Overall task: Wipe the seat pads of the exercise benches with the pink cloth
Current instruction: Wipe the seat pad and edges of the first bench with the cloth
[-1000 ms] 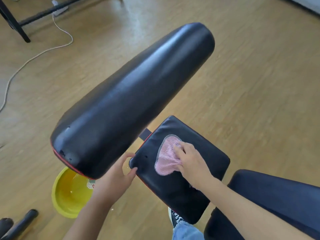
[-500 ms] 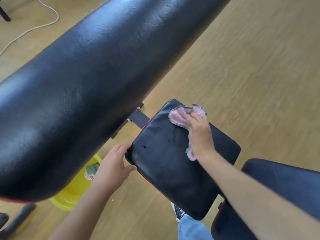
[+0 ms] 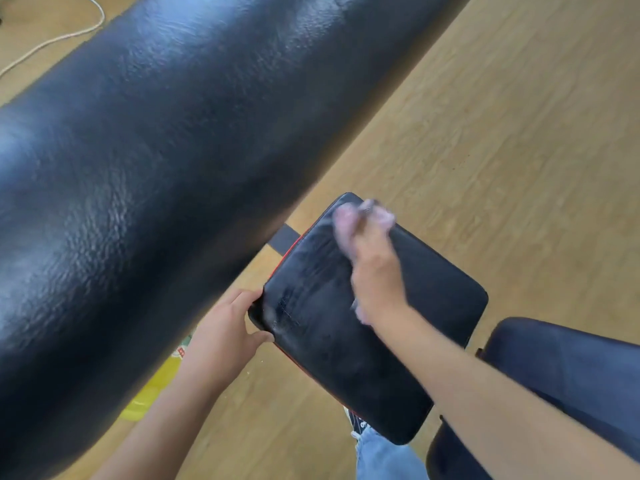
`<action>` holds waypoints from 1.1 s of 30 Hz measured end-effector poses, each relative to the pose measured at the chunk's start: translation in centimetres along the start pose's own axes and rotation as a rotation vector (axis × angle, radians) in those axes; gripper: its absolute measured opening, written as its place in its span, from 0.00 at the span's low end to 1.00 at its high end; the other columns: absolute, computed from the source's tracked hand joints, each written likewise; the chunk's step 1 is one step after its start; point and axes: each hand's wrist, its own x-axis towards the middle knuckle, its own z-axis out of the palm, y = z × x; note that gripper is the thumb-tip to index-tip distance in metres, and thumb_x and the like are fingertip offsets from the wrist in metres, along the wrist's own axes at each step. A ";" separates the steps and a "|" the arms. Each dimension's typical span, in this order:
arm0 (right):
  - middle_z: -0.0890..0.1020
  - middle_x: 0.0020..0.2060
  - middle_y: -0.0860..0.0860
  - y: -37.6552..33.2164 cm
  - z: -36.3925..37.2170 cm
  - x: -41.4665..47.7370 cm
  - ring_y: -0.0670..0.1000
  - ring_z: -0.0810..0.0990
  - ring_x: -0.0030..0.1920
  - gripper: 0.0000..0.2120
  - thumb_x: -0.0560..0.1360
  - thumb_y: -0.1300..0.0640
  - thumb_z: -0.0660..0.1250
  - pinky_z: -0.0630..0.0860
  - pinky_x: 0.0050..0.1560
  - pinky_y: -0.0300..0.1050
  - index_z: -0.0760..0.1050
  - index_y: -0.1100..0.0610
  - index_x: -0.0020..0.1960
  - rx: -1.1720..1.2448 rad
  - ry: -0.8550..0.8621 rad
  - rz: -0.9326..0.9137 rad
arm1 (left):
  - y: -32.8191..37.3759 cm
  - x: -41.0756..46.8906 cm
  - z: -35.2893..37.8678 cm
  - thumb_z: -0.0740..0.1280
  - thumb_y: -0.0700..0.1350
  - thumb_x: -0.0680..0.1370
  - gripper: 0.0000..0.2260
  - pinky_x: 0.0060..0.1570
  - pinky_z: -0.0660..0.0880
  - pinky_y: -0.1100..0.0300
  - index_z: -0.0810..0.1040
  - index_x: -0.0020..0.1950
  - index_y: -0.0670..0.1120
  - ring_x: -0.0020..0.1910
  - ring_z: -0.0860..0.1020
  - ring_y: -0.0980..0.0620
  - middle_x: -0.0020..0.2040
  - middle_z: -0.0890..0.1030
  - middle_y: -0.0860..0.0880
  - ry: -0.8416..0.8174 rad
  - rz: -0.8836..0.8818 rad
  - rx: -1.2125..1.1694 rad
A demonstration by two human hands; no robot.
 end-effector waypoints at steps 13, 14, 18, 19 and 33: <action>0.79 0.61 0.47 -2.7 -0.2 -1.7 0.49 0.79 0.61 0.26 0.81 0.64 0.48 0.54 0.66 0.19 0.67 0.41 0.71 0.176 0.018 0.128 | -0.4 -0.5 0.9 0.79 0.48 0.70 0.32 0.59 0.75 0.57 0.75 0.72 0.50 0.62 0.78 0.51 0.65 0.77 0.56 0.048 0.019 -0.025; 0.81 0.60 0.49 -5.5 0.2 -3.8 0.49 0.80 0.61 0.24 0.81 0.65 0.50 0.50 0.67 0.18 0.70 0.46 0.70 0.116 -0.094 -0.046 | -0.5 -0.5 0.8 0.80 0.46 0.69 0.29 0.56 0.75 0.59 0.77 0.70 0.50 0.60 0.78 0.51 0.63 0.78 0.56 0.057 0.026 -0.037; 0.82 0.60 0.59 -4.5 0.5 -4.5 0.58 0.79 0.64 0.25 0.66 0.61 0.72 0.74 0.68 0.53 0.78 0.66 0.63 -0.029 -0.267 -0.758 | -0.8 -0.7 1.2 0.79 0.43 0.69 0.28 0.53 0.73 0.61 0.78 0.68 0.47 0.60 0.79 0.48 0.63 0.79 0.52 0.073 0.086 0.000; 0.83 0.55 0.57 -2.7 -0.2 -2.4 0.58 0.81 0.59 0.26 0.62 0.61 0.74 0.77 0.62 0.55 0.80 0.64 0.60 0.033 -0.231 -0.656 | -0.9 -0.7 1.2 0.80 0.45 0.69 0.31 0.56 0.74 0.59 0.77 0.71 0.47 0.62 0.78 0.49 0.64 0.78 0.53 0.075 0.066 0.005; 0.82 0.58 0.50 2.8 -2.1 4.7 0.51 0.79 0.56 0.25 0.79 0.46 0.48 0.74 0.56 0.42 0.81 0.50 0.61 0.013 -0.002 -0.195 | -1.1 -0.1 0.6 0.83 0.49 0.65 0.34 0.57 0.74 0.59 0.78 0.70 0.49 0.55 0.78 0.52 0.59 0.77 0.60 0.045 0.050 -0.073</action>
